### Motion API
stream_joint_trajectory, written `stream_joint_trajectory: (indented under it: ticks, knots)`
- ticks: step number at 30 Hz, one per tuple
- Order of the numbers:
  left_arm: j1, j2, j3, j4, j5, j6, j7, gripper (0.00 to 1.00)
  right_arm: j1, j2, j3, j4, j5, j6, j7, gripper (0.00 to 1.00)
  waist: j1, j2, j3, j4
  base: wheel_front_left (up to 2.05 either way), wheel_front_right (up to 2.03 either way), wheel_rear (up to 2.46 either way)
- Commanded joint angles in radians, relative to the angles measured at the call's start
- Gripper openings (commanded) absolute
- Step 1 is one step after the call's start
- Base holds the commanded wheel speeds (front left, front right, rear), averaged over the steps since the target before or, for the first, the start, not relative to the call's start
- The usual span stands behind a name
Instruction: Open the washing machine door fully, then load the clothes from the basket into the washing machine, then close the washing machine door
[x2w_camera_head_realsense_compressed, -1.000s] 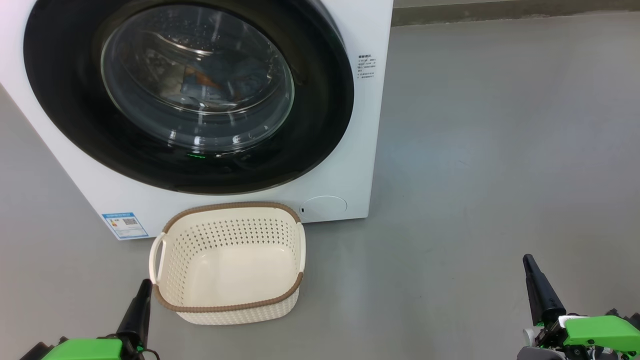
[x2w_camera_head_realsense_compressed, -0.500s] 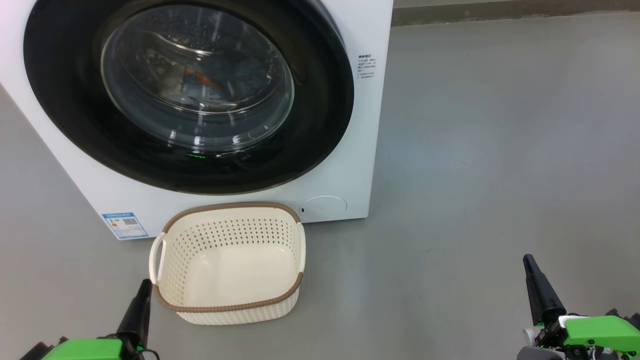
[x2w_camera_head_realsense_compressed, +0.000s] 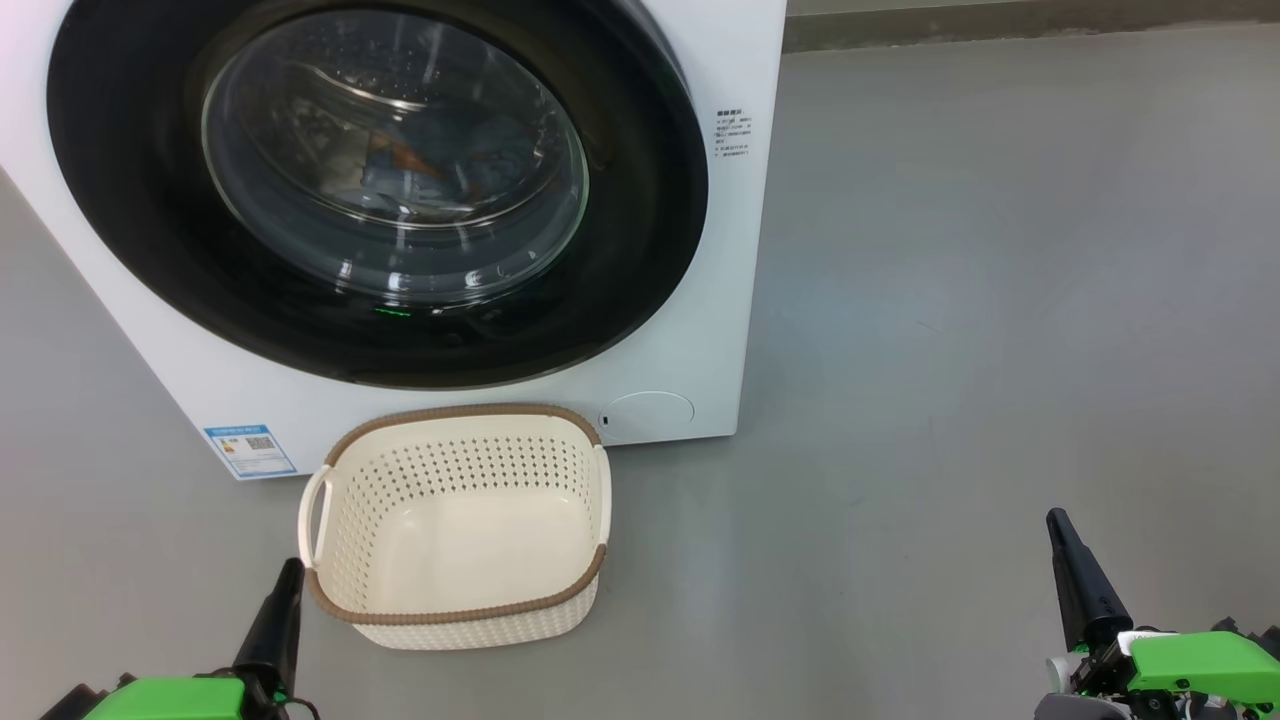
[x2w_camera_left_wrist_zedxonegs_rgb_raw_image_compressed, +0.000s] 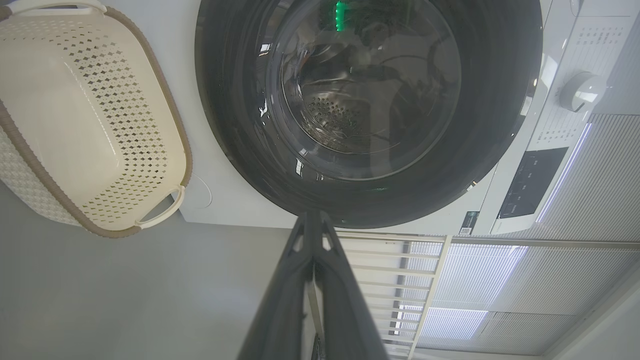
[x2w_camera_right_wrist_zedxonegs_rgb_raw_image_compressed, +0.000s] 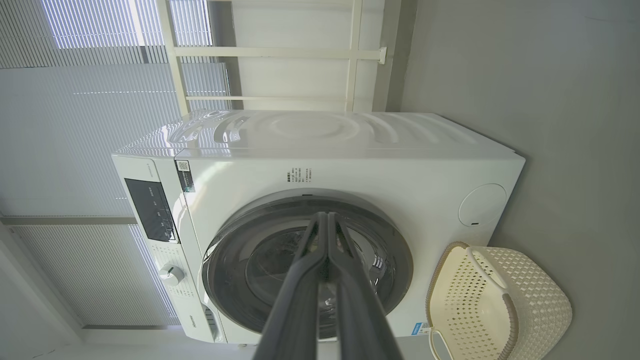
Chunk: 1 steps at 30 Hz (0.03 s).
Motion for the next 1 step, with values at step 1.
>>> stream_joint_trajectory:
  ticks: [1]
  knots:
    - [-0.041,0.019,0.034,-0.02,-0.008,-0.01,0.006,0.0,-0.041,-0.002,0.021,-0.025,-0.009,0.002,0.007,0.0,0.0,0.0,0.0,0.0,0.0,0.0,0.0]
